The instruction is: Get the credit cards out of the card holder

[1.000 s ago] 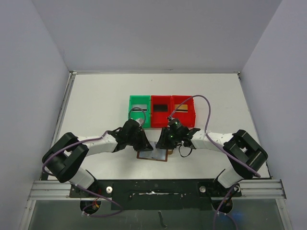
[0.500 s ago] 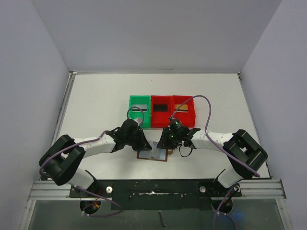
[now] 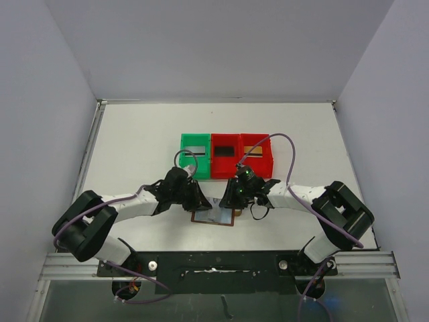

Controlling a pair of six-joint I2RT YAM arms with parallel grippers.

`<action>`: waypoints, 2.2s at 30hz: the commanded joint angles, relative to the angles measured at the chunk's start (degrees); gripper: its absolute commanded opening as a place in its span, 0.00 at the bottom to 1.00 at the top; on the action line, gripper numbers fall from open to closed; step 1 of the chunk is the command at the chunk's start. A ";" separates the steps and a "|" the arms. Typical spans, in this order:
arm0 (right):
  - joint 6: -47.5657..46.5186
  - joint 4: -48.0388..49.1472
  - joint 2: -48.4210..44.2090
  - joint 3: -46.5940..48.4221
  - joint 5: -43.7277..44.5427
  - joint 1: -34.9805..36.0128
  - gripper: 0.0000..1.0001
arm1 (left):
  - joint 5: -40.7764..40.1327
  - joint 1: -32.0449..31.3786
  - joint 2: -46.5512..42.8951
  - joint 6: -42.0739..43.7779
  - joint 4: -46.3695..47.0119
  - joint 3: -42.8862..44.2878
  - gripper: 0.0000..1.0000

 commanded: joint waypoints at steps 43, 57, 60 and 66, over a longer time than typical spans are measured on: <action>-2.37 24.73 -25.15 -12.06 0.17 -5.37 0.82 | 4.43 11.39 -29.09 -5.08 8.49 -7.37 0.00; -1.29 30.63 -23.90 -8.11 -14.33 -6.49 0.76 | 10.93 11.32 -30.34 -15.66 31.55 -15.30 0.00; -0.64 31.46 -20.80 -5.36 -17.05 -5.82 0.71 | 11.73 11.15 -30.40 -16.94 35.33 -15.96 0.00; 2.27 38.58 -17.21 -4.01 -21.18 -5.33 0.64 | 13.58 11.05 -29.61 -17.75 38.09 -15.92 0.00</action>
